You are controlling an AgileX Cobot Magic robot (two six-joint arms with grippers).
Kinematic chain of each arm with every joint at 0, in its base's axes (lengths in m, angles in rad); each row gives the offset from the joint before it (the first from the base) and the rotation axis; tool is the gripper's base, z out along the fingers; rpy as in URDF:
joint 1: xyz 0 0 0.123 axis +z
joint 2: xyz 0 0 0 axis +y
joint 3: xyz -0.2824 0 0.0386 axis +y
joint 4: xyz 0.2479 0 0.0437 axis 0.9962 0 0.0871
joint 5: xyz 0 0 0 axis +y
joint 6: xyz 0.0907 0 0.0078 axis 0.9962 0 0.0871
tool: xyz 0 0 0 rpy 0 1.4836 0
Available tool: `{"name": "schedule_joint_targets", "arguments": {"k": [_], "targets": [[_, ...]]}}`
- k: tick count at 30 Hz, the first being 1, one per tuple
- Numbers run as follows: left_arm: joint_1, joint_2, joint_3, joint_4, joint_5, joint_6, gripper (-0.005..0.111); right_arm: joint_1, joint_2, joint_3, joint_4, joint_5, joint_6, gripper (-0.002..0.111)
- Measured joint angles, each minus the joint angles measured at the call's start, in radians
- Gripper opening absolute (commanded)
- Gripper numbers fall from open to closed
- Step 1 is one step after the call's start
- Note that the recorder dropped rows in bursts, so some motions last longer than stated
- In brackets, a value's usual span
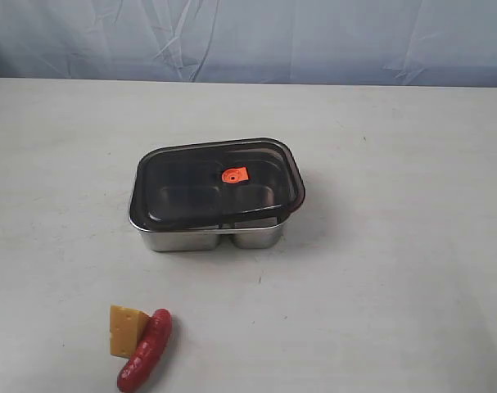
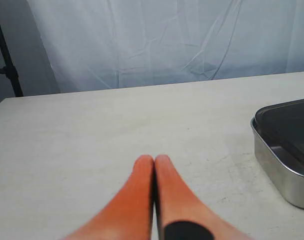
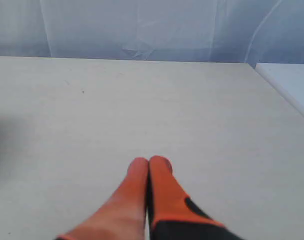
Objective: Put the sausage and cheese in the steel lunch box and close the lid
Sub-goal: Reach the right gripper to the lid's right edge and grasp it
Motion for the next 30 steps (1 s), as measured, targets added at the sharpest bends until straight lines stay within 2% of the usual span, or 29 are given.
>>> {"name": "schedule_joint_targets", "arguments": {"k": [3, 5, 7, 8, 9, 10, 12, 15, 19, 22, 25, 28, 30], "targets": [[0.0, 0.0, 0.0, 0.0, 0.0, 0.0, 0.0, 0.0, 0.0, 0.0, -0.015, -0.022, 0.0, -0.001], [0.0, 0.0, 0.0, 0.0, 0.0, 0.0, 0.0, 0.0, 0.0, 0.002, 0.036, -0.097, 0.0, -0.001], [0.0, 0.0, 0.0, 0.0, 0.0, 0.0, 0.0, 0.0, 0.0, 0.003, 0.307, -0.198, 0.049, -0.001], [0.0, 0.0, 0.0, 0.0, 0.0, 0.0, 0.0, 0.0, 0.0, 0.003, 0.58, -0.255, 0.09, -0.001], [0.0, 0.0, 0.0, 0.0, 0.0, 0.0, 0.0, 0.0, 0.0, 0.003, 0.695, -0.269, 0.102, -0.001], [0.0, 0.0, 0.0, 0.0, 0.0, 0.0, 0.0, 0.0, 0.0, 0.003, 0.902, -0.268, 0.112, -0.001], [0.0, 0.0, 0.0, 0.0, 0.0, 0.0, 0.0, 0.0, 0.0, 0.003, 1.047, -0.253, 0.116, -0.001], [0.0, 0.0, 0.0, 0.0, 0.0, 0.0, 0.0, 0.0, 0.0, -0.008, 1.166, -0.21, 0.116, -0.001], [0.0, 0.0, 0.0, 0.0, 0.0, 0.0, 0.0, 0.0, 0.081, -0.194, 1.175, -0.154, 0.005, -0.001], [0.0, 0.0, 0.0, 0.0, 0.0, 0.0, 0.0, 0.0, 0.401, -0.431, 1.164, -0.07, -0.165, -0.001], [0.0, 0.0, 0.0, 0.0, 0.0, 0.0, 0.0, 0.0, 0.639, -0.564, 1.157, 0.038, -0.256, -0.001], [-0.003, 0.0, 0.0, 0.0, 0.0, 0.0, 0.0, 0.0, 1.046, -0.752, 1.157, 0.284, -0.437, -0.001], [-0.021, 0.0, 0.0, -0.008, 0.0, 0.0, 0.0, 0.0, 1.269, -0.813, 1.199, 0.432, -0.55, 0.011]]}}
